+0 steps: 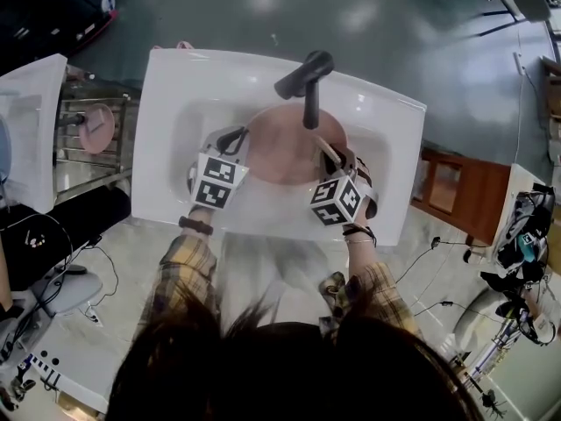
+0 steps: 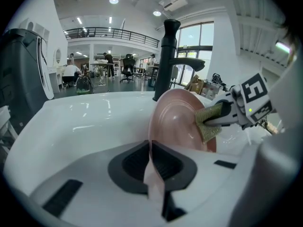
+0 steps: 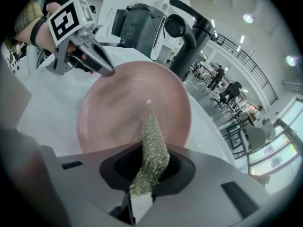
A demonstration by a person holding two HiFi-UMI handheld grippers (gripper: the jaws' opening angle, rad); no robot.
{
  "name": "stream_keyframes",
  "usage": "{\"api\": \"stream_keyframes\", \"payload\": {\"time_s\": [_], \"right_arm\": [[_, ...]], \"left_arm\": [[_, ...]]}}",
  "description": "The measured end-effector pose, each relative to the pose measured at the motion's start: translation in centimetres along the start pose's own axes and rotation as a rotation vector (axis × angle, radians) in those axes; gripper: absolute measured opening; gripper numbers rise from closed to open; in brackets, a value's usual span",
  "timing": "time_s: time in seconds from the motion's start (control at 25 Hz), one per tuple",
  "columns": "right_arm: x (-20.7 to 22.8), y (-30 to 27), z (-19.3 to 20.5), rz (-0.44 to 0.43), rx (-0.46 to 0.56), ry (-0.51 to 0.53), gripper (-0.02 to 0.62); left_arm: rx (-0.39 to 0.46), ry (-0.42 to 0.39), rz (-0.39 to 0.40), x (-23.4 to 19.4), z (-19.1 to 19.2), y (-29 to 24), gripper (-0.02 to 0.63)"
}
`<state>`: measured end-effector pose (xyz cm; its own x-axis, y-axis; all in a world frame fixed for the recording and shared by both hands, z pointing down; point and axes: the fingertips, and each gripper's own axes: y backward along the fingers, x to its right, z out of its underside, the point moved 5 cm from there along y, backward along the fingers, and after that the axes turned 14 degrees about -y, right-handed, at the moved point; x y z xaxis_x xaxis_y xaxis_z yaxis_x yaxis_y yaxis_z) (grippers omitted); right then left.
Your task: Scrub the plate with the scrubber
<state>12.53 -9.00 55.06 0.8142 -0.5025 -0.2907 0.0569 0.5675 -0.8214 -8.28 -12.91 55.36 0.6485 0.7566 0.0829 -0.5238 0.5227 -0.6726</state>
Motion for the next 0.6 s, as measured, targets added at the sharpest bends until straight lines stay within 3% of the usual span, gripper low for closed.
{"api": "stream_keyframes", "payload": {"time_s": [0.28,0.6], "right_arm": [[2.3,0.1,-3.2,0.086,0.085,0.014,0.074],[0.6,-0.6,-7.4,0.111,0.167,0.039,0.074]], "left_arm": [[0.009,0.008,0.008,0.1,-0.2,0.4,0.023],[0.009,0.030,0.005,0.3,-0.3,0.4,0.023]]}}
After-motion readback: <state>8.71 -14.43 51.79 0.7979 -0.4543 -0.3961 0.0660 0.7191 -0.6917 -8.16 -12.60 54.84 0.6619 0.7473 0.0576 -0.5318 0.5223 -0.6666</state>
